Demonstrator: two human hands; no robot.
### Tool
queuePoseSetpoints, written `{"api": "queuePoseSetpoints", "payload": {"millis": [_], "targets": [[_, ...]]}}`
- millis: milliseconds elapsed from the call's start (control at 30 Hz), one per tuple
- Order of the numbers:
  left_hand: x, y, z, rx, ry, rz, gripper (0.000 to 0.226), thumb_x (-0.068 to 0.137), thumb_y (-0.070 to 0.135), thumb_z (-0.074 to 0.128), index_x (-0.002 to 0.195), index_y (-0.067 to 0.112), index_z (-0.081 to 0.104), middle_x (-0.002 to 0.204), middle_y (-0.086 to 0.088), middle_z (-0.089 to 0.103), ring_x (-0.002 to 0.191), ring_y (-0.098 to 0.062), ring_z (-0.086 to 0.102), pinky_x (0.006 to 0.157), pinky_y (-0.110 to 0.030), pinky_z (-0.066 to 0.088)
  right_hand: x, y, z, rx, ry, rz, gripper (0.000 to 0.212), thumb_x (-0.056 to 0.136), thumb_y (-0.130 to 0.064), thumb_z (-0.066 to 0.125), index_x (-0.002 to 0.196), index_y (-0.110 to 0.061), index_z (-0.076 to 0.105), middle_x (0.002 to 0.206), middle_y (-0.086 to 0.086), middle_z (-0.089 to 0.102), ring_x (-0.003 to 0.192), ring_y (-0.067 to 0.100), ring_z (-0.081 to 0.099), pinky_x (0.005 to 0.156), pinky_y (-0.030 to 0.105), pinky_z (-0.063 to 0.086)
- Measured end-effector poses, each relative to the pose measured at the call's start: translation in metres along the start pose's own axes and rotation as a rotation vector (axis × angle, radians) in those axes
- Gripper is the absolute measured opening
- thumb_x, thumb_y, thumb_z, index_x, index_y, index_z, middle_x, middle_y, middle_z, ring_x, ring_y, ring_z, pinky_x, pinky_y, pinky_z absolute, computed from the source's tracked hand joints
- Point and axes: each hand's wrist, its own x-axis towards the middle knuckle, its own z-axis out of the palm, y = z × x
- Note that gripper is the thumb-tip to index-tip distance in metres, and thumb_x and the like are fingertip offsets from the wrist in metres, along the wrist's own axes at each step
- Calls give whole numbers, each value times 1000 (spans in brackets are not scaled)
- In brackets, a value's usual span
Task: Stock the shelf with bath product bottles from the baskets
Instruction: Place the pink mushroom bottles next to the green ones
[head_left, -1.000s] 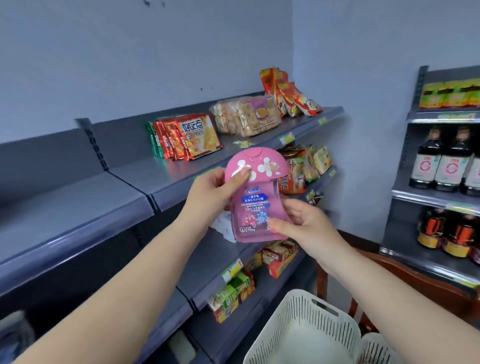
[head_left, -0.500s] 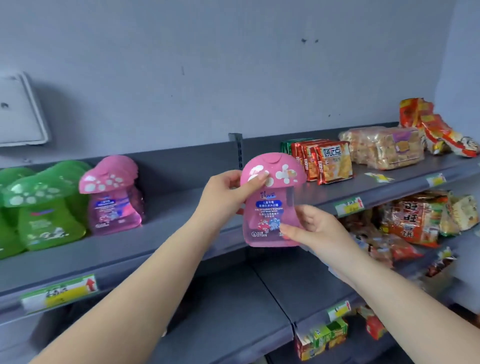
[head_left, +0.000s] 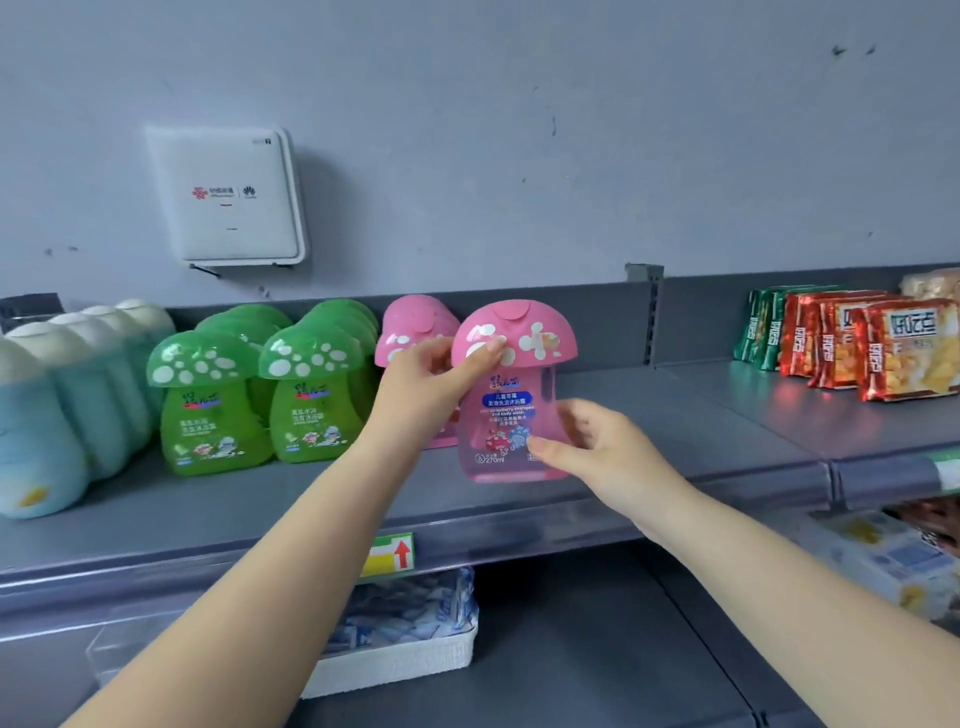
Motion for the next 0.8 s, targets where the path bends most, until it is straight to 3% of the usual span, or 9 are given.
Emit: {"api": "queuePoseSetpoints", "payload": {"millis": [67, 167, 200, 267, 400, 500, 600, 667, 800], "targets": [[5, -8, -14, 10, 33, 2, 35, 78, 47, 68, 85, 14, 70, 94, -19, 69, 83, -31, 67, 78, -48, 54, 11, -3, 15, -33, -16, -7, 30, 84, -25, 68, 112, -21, 61, 106, -11, 68, 99, 5, 64, 92, 28, 50], [10, -21, -32, 41, 55, -2, 58, 67, 59, 70, 92, 6, 68, 95, -20, 68, 83, -30, 67, 80, -50, 53, 25, -4, 35, -79, -47, -16, 29, 86, -24, 67, 113, -19, 60, 108, -9, 68, 97, 4, 63, 86, 21, 49], [11, -25, -37, 40, 57, 1, 55, 70, 56, 71, 93, 6, 68, 95, -20, 68, 81, -27, 66, 80, -50, 53, 29, -4, 40, -94, -59, -15, 29, 86, -24, 66, 114, -18, 60, 108, -9, 68, 97, 4, 63, 85, 20, 49], [13, -33, -45, 33, 68, -1, 49, 74, 51, 71, 92, 5, 68, 94, -21, 68, 76, -24, 64, 77, -50, 53, 36, -3, 50, -127, -84, -13, 29, 86, -24, 65, 114, -18, 60, 109, -8, 67, 98, 5, 63, 84, 20, 50], [18, -48, -53, 35, 86, 13, 80, 57, 66, 67, 93, -5, 63, 91, -29, 64, 71, -34, 64, 70, -55, 52, 49, -1, 63, -213, -130, -10, 30, 87, -25, 64, 115, -17, 59, 112, -5, 66, 101, 11, 62, 90, 29, 50], [24, -57, -56, 48, 112, 6, 61, 66, 57, 74, 89, 1, 67, 88, -21, 68, 76, -31, 66, 75, -50, 54, 57, -1, 69, -251, -162, -6, 30, 88, -26, 63, 116, -17, 58, 113, -4, 66, 101, 12, 62, 92, 32, 49], [30, -67, -57, 91, 150, 28, 31, 76, 41, 71, 88, 13, 69, 74, -3, 71, 67, -16, 65, 59, -26, 54, 63, -1, 74, -294, -187, -17, 30, 88, -26, 64, 116, -18, 59, 113, -3, 66, 102, 14, 62, 94, 36, 49], [31, -71, -57, 114, 178, 53, 24, 77, 38, 72, 86, 16, 68, 66, 7, 66, 57, -5, 59, 49, -14, 45, 66, 0, 75, -307, -194, -12, 31, 87, -27, 64, 117, -19, 58, 114, -4, 66, 103, 14, 62, 94, 36, 49], [31, -75, -56, 144, 222, 90, 22, 77, 33, 72, 86, 15, 65, 59, 14, 57, 45, 8, 49, 44, -5, 33, 70, 2, 76, -288, -206, -10, 33, 87, -28, 65, 118, -22, 58, 115, -5, 66, 105, 13, 61, 96, 37, 48]]}}
